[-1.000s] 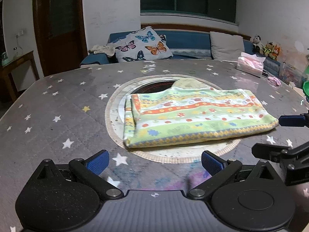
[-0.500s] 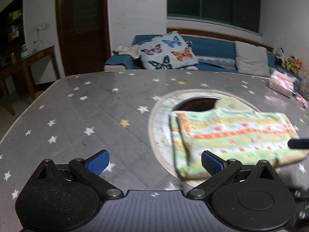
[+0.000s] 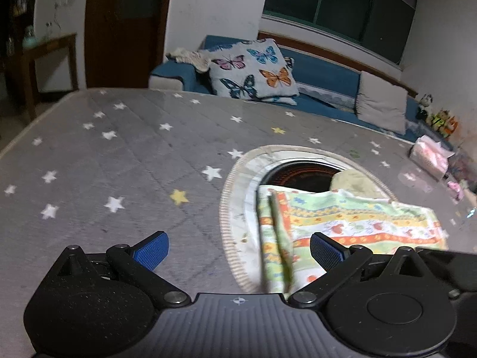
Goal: Fold clothes
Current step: 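Grasp the garment edge with the right gripper and lift it up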
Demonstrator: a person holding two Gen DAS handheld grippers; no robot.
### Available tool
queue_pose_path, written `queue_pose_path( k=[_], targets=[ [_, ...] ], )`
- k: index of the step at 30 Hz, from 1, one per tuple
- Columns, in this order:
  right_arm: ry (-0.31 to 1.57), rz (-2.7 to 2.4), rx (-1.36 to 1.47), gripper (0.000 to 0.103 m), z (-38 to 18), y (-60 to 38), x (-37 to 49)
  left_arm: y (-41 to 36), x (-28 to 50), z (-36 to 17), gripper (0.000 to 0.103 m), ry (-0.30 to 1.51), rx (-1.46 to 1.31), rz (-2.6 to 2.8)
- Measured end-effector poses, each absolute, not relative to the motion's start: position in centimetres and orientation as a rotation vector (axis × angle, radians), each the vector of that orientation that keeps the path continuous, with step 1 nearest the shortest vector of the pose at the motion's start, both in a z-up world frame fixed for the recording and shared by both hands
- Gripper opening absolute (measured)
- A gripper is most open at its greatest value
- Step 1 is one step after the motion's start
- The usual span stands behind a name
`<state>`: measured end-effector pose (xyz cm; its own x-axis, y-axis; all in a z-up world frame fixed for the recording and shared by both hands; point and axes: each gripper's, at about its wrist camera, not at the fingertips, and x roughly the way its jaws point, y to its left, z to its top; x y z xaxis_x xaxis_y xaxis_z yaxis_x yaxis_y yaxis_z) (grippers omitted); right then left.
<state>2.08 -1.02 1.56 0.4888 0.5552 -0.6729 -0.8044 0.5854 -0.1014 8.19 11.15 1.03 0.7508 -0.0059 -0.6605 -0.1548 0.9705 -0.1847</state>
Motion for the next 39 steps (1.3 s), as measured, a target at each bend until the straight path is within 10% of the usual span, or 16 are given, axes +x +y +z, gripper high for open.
queue_pose_path(
  k=[6,23,39],
  targets=[
    [0.658,0.875,-0.378,0.017,1.9,-1.7,2.9,10.7,9.8,0.4,0.103,0.758,-0.301,0.037],
    [0.663,0.904,-0.268,0.01,3.1,-3.3,3.6,9.9,11.7,-0.7,0.097,0.799,-0.335,0.004],
    [0.72,0.909,-0.178,0.014,3.6,-5.8,5.2,10.2,12.4,-1.2,0.063,0.811,-0.329,0.011]
  ],
)
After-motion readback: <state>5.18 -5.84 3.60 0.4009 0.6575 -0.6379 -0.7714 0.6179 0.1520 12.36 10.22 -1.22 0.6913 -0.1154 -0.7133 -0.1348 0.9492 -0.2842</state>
